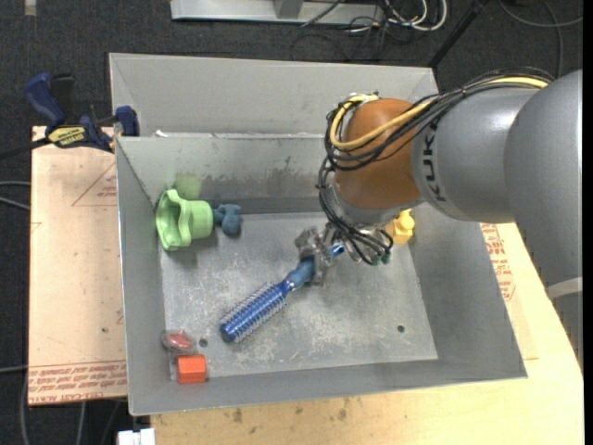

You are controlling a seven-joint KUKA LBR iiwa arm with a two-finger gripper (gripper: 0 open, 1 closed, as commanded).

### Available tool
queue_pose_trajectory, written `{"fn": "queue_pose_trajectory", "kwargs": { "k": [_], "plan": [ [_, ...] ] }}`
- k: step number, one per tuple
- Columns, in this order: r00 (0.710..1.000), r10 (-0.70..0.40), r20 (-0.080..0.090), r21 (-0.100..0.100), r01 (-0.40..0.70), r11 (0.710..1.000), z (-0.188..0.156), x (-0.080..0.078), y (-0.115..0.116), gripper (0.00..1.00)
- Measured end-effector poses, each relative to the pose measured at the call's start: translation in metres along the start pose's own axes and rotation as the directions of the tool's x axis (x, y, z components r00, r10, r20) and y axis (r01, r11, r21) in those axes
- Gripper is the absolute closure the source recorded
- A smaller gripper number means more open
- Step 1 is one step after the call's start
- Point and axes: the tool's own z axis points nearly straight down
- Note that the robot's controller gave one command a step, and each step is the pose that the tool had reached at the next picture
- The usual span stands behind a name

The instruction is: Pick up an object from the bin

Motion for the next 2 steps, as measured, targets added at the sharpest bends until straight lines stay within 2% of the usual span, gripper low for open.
{"fn": "queue_pose_trajectory", "kwargs": {
  "k": [1, 2],
  "plan": [
    [1.000, -0.016, 0.010, 0.003, 0.016, 1.000, -0.118, -0.004, 0.002, 1.00],
    [0.896, -0.445, 0.006, 0.006, 0.445, 0.896, -0.190, -0.008, -0.009, 1.00]
  ]
}}
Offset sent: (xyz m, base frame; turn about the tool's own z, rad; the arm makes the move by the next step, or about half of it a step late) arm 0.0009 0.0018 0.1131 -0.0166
